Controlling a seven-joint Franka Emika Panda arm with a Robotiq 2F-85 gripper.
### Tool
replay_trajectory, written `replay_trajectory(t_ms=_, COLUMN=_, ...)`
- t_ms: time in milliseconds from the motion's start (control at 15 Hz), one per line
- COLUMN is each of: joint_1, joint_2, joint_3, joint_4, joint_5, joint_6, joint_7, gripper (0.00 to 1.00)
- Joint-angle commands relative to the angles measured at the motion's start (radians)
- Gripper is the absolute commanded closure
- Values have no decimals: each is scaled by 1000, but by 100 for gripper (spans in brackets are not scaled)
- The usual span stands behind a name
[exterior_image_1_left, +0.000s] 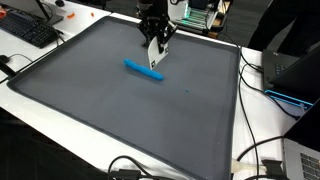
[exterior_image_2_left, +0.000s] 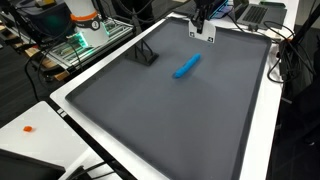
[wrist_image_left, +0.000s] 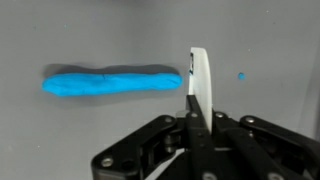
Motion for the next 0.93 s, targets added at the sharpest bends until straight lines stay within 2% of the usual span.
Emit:
replay_trajectory(t_ms=0, joint_1=5, joint_2=2, joint_3=-5, joint_4=4, joint_5=1, joint_6=-4, joint_7=-1, gripper=96)
replay_trajectory(t_ms=333, joint_1=0, joint_2=16, joint_3=-1, joint_4=-2, joint_5=13, joint_6=3, joint_7=-23, gripper=99)
replay_trajectory(t_ms=867, joint_1=11, joint_2=76, joint_3=-8, joint_4=1, joint_5=-28, joint_6=31, joint_7=-28, gripper=99)
